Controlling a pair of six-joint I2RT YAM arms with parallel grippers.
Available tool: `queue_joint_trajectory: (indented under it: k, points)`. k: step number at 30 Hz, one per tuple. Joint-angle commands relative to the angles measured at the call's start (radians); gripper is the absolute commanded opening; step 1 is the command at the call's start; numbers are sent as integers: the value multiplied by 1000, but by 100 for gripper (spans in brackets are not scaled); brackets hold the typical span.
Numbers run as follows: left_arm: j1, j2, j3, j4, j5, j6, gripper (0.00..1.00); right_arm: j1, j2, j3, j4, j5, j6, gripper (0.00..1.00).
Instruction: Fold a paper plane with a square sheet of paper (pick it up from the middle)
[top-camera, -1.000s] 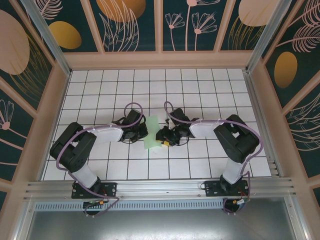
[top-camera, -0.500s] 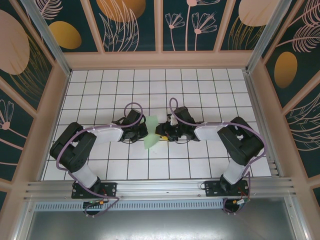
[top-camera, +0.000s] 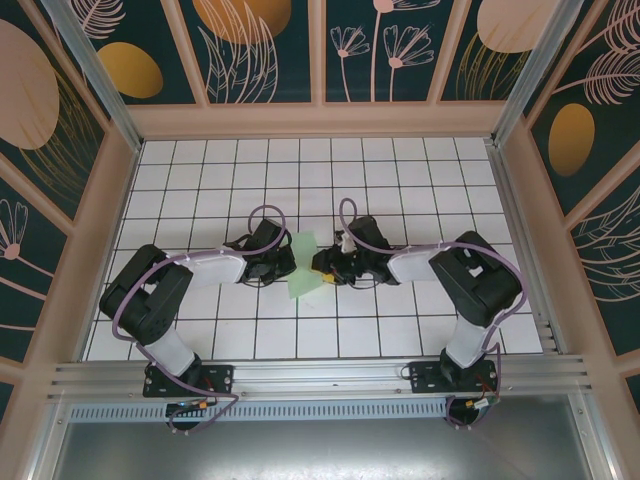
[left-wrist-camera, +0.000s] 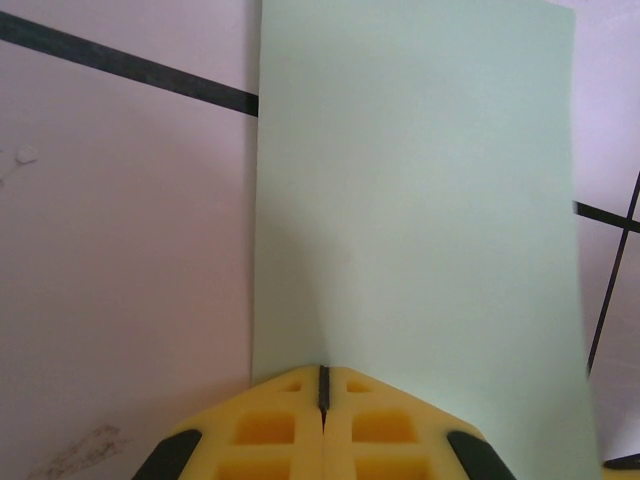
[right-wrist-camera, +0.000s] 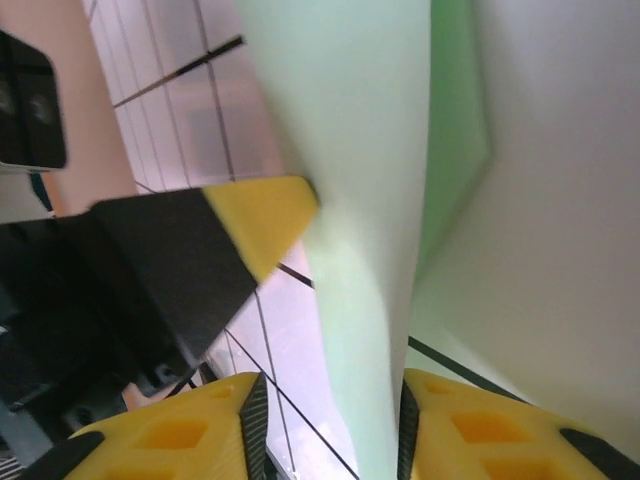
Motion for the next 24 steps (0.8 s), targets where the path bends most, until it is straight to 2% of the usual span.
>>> queue_joint_trajectory:
  k: [1, 9, 15, 18, 22, 24]
  points:
    - [1, 53, -44, -102, -30, -13, 0, -9, -58, -29, -54, -7, 25, 35]
    - [1, 52, -45, -86, -21, -13, 0, -10, -95, -77, -62, -19, 69, 20]
    - [1, 22, -42, -82, -17, -12, 0, -6, -85, -66, -87, -25, 70, 18]
    - [2, 19, -46, -78, -15, -13, 0, -2, -81, -64, -86, -26, 75, 14]
    - [1, -5, -38, -62, -9, -5, 0, -2, -86, -59, -92, -23, 74, 2]
    - [2, -40, -27, -31, -1, 10, 0, -2, -92, -51, -113, -12, 66, 0]
